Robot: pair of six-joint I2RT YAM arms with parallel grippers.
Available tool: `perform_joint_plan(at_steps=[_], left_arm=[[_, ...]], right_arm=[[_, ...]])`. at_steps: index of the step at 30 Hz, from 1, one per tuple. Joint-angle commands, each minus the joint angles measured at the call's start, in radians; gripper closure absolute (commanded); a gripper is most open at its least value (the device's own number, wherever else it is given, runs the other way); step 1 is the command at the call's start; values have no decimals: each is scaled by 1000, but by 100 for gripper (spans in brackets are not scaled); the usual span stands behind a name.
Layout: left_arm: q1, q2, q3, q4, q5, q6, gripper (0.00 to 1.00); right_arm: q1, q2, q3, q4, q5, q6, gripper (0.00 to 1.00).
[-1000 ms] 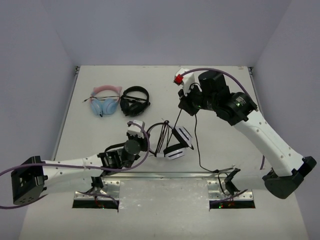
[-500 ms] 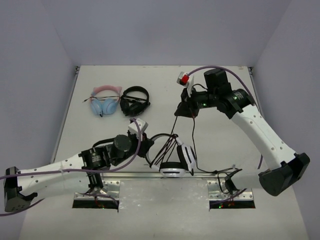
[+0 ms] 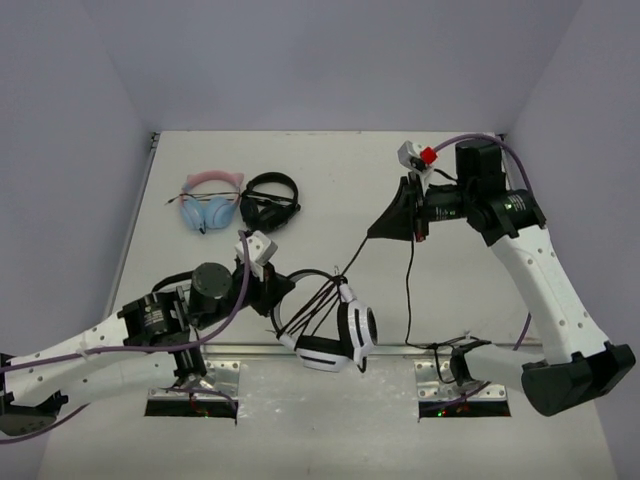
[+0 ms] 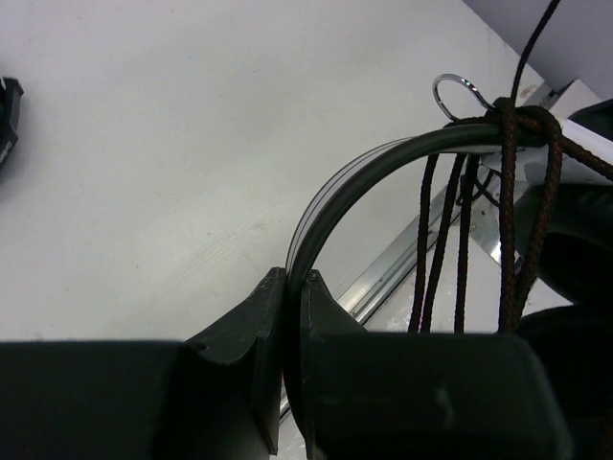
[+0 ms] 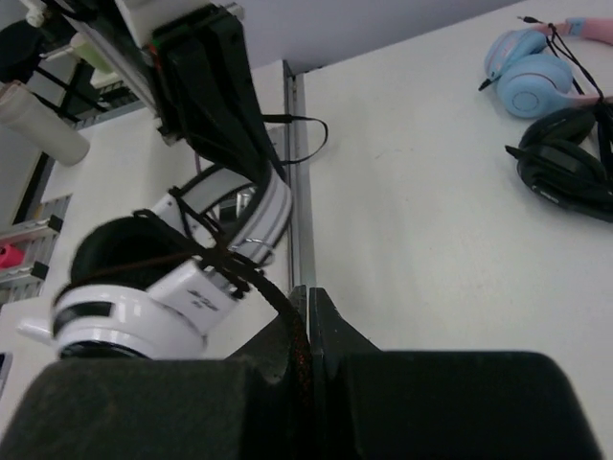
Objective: Wrap the headphones
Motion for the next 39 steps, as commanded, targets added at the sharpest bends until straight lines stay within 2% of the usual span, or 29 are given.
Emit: perform_joint_plan(at_steps=[1,3,5,7,8,10,13,17,20,25,26,27,28,29,30,32,35,36,37,39], left_arm=[[26,24,131,82,170,56,100],[33,49,166,74,204,57,100],[35,77,214,62,180,43,100],[35,81,237,56,140,30,100],[35,83,266,51,137,28,100],[33,101,306,22,74,14,100],[33,153,404,-54,-24,4,100],[33,222,493,-145,-78,5,100],[33,253,533,-119,-81,4,100],[33,233,528,59,-165,-75,100],[33,233,519,146,-173,-79,100],[33,236,502,233,-195,-85,100],[35,238,495,234,-211,-93,100],[33,244,490,317,-224,-93,100],[33,267,493,350,-222,-87,100],[32,307,563,369,-230,-87,100],[30,393,657,387,-296,-93,100],[29,428,674,396,-363,-96,100],[27,445,698,397,-409,-107,100],[27,514,775,395,-556,-130,100]], right_arm=[[-13,-20,-70,30,88,-96,99],[-13,-40,-146,129,217,-42,99],[-11,-72,-209,218,441,8,99],[-13,-84,-236,252,577,28,99],[-13,-86,-245,276,716,63,99],[-30,-83,-244,300,838,94,99],[-86,-90,-263,342,900,228,99],[-131,-87,-274,353,969,311,99],[-136,-83,-294,372,951,336,99],[-134,-72,-394,488,667,449,99],[-133,-75,-424,529,618,482,99],[-119,-96,-508,651,527,555,97],[-107,-115,-558,710,505,592,97],[-87,-130,-602,803,486,620,93],[-41,-158,-686,955,453,672,90],[11,-166,-746,1097,437,716,84],[113,-114,-822,1362,438,808,88],[157,-95,-842,1425,440,833,93],[174,-77,-884,1559,447,874,95],[217,-26,-935,1689,461,917,98]])
